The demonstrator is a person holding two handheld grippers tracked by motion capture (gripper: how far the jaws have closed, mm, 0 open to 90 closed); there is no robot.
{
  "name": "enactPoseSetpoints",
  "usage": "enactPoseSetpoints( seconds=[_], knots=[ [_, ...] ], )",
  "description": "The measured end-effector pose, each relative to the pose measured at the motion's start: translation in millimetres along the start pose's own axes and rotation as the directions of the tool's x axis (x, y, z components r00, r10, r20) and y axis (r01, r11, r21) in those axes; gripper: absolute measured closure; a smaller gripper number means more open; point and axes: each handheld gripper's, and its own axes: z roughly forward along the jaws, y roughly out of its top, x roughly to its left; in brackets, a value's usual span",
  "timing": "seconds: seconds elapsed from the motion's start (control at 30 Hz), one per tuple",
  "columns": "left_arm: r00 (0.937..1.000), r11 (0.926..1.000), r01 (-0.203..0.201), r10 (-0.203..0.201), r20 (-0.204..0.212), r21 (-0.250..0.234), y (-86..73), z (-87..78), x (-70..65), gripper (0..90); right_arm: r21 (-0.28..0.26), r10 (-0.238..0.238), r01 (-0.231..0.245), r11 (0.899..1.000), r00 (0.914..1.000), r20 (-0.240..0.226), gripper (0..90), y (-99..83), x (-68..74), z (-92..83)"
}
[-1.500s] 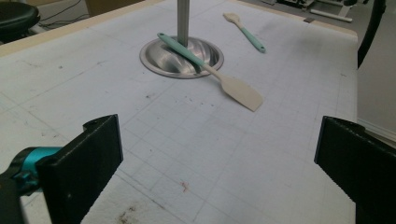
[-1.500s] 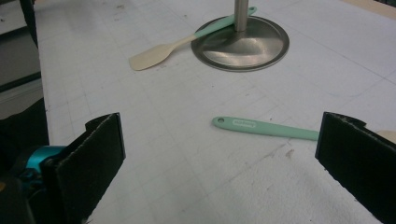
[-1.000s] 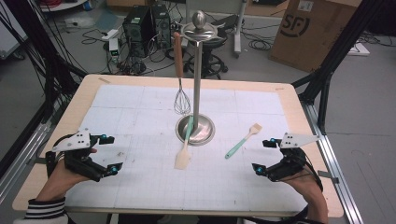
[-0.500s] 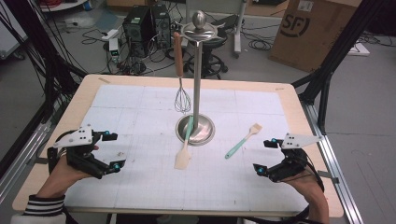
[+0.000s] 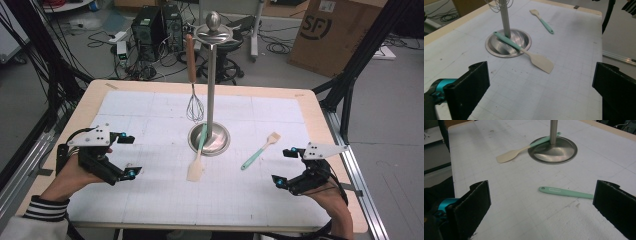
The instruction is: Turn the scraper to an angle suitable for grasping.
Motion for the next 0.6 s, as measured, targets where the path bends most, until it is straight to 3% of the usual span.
enactPoseSetpoints(
  seconds=[0.17, 0.33, 0.6],
  knots=[
    [0.9998, 0.9996, -0.018, 0.018, 0.007, 0.023, 13.2, 8.8, -1.8, 7.6, 0.000, -0.005, 0.005, 1.000, 1.0000, -0.001, 0.2, -0.4, -0.3, 0.2],
    [0.9984, 0.9987, -0.038, 0.036, 0.044, 0.035, 25.0, 18.4, -3.1, 8.2, 0.006, -0.007, 0.007, 1.000, 1.0000, -0.001, 0.2, -0.7, 0.1, 1.4],
    [0.9916, 0.9940, -0.084, 0.077, 0.104, 0.070, 39.0, 33.3, -2.9, 18.6, 0.010, -0.010, 0.010, 1.000, 0.9999, -0.005, 0.2, 0.3, 1.4, 2.4]
  ],
)
